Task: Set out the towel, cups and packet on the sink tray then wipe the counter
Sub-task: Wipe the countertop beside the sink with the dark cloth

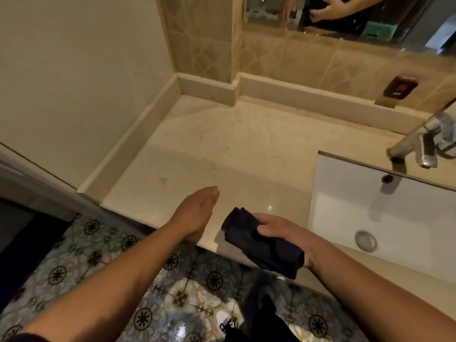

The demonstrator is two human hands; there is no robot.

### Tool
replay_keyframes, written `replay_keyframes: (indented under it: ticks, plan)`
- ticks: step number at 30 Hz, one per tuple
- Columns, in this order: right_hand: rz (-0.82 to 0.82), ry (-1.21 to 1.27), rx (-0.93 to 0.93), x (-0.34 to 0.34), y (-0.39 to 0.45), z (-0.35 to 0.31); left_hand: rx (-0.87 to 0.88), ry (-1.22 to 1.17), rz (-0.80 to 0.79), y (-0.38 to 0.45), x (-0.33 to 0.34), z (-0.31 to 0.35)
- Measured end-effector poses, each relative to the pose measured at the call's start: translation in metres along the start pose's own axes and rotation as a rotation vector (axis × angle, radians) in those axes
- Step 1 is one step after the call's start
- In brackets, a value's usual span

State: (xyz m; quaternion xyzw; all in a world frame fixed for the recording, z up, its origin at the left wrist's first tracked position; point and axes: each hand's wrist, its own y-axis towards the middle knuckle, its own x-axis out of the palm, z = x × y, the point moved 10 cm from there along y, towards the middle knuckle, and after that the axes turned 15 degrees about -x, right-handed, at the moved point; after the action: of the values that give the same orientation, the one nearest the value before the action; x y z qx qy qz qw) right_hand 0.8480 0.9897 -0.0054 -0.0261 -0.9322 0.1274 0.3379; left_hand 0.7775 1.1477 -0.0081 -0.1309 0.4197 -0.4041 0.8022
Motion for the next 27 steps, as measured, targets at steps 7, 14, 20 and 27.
replay_keyframes:
  ticks: [7,14,20,27]
  plan:
    - [0.091,-0.399,-0.014,-0.013,-0.006,-0.049,0.288,0.235,-0.207,-0.059,0.006,0.085]
    - [0.017,-1.285,0.045,-0.034,-0.019,-0.096,0.456,0.414,-0.062,-0.053,-0.002,0.118]
    - [-0.036,-1.438,-0.031,-0.031,-0.011,-0.106,0.465,0.499,-0.175,-0.041,0.039,0.123]
    - [-0.039,-1.621,-0.059,-0.042,-0.014,-0.108,0.643,0.678,-0.015,-0.035,0.034,0.142]
